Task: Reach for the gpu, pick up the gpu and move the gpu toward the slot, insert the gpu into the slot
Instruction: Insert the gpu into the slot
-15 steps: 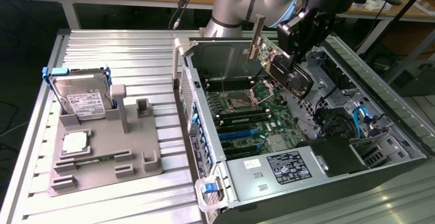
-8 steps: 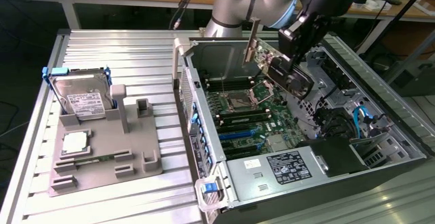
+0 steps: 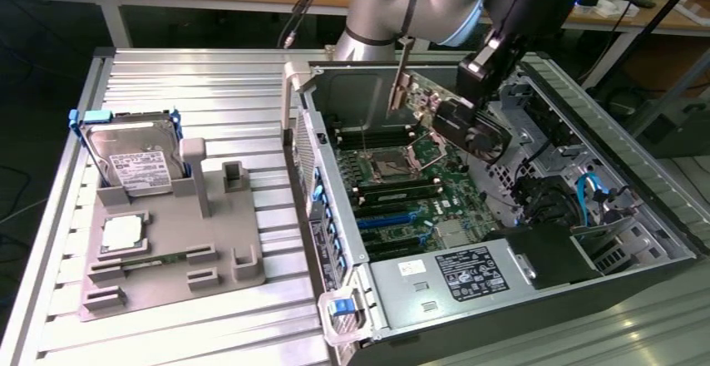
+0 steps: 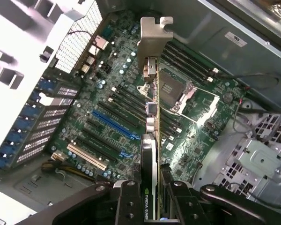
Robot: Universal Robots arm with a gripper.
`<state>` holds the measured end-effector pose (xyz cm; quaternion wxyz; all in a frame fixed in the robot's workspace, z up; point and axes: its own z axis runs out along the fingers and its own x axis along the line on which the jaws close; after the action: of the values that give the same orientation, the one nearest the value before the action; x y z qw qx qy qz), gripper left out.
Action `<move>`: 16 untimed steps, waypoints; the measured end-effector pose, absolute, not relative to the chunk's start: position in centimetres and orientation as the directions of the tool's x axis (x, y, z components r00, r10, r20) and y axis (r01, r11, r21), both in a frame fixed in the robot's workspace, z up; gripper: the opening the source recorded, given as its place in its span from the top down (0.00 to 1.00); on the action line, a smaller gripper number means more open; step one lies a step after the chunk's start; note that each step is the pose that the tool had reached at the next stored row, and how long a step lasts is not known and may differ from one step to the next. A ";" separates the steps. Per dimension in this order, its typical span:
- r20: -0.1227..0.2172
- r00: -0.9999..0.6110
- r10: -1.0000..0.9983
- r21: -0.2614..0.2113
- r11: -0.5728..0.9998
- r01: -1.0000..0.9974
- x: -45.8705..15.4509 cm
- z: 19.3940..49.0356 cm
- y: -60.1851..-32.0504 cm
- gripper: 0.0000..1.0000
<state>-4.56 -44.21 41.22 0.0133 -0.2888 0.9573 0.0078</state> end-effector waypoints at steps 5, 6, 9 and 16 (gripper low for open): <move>-0.030 -0.771 -0.637 0.007 0.771 -0.637 -4.6 40.5 -44.2 0.73; -0.030 -0.758 -0.651 0.007 0.758 -0.652 -4.6 40.3 -44.2 0.73; -0.030 -0.722 -0.691 0.007 0.722 -0.692 -4.6 39.9 -44.2 0.73; -0.030 -0.624 -0.780 0.007 0.625 -0.781 -4.6 38.9 -44.2 0.73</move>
<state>-4.56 -44.21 38.90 0.0120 -0.4331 0.9012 0.0098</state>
